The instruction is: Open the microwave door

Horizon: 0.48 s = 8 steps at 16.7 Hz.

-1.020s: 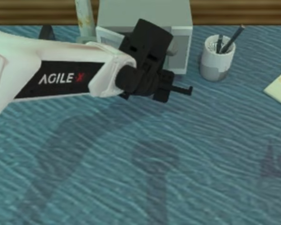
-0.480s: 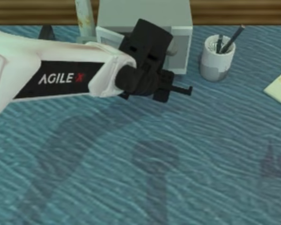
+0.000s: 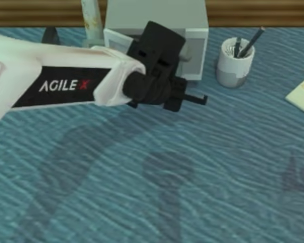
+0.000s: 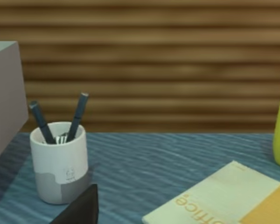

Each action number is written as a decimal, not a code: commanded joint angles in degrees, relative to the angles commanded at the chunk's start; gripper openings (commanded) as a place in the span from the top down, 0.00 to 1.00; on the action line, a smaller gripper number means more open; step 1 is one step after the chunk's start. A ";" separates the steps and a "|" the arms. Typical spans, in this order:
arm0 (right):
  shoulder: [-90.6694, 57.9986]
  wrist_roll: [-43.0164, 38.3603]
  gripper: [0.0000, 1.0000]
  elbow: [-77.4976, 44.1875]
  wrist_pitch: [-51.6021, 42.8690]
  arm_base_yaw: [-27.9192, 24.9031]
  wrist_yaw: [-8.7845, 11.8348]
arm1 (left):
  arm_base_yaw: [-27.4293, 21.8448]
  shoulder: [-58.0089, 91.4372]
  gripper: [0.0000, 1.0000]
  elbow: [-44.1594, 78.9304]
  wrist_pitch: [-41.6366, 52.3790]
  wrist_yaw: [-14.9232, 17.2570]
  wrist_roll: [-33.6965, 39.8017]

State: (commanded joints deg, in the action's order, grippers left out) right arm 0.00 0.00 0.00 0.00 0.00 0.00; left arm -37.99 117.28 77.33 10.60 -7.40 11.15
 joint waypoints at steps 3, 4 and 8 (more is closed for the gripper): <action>0.00 0.00 0.00 0.00 0.00 0.00 0.00 | 1.10 -1.72 1.00 -2.15 -1.21 1.89 -2.44; 0.00 0.00 0.00 0.00 0.00 0.00 0.00 | 1.40 -2.18 1.00 -2.69 -1.54 2.39 -3.02; 0.00 0.00 0.00 0.00 0.00 0.00 0.00 | 1.54 -2.45 1.00 -2.93 -1.72 2.65 -3.30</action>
State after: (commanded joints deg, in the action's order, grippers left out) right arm 0.00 0.00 0.00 0.00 0.00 0.00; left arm -36.45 114.83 74.41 8.88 -4.75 7.85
